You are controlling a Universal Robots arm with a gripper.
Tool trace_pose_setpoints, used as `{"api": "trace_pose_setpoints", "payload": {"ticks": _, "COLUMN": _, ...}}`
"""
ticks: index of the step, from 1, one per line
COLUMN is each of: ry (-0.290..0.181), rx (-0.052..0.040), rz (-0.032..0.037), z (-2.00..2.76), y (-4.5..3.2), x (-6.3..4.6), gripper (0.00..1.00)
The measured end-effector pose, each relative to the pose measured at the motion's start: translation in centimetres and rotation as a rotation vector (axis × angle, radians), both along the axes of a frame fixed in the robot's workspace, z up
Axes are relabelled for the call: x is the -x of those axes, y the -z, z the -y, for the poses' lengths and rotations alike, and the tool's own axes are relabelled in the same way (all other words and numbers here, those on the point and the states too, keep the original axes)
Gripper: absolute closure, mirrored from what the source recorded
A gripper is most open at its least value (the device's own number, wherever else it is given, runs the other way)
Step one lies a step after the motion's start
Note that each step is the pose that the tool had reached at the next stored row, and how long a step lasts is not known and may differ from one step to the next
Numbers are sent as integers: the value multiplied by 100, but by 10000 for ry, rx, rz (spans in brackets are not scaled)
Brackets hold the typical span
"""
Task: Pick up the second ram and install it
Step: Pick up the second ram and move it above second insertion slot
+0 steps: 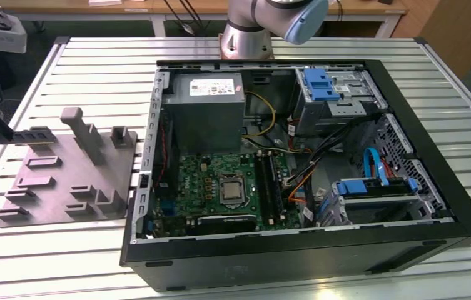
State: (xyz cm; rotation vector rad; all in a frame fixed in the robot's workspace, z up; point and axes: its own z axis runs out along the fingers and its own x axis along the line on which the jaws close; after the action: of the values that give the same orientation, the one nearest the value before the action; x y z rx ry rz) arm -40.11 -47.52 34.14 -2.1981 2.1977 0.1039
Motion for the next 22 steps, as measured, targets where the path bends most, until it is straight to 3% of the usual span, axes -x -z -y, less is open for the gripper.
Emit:
{"api": "trace_pose_setpoints", "payload": {"ticks": 9, "ry": 0, "rx": -120, "rz": -1, "z": 0, "y": -279, "x": 0, "gripper": 86}}
{"api": "trace_pose_setpoints", "payload": {"ticks": 15, "ry": 0, "rx": -208, "rz": 0, "z": 0, "y": -421, "x": 0, "gripper": 86}}
{"api": "trace_pose_setpoints", "payload": {"ticks": 22, "ry": 0, "rx": -214, "rz": 0, "z": 0, "y": -431, "x": 0, "gripper": 86}}
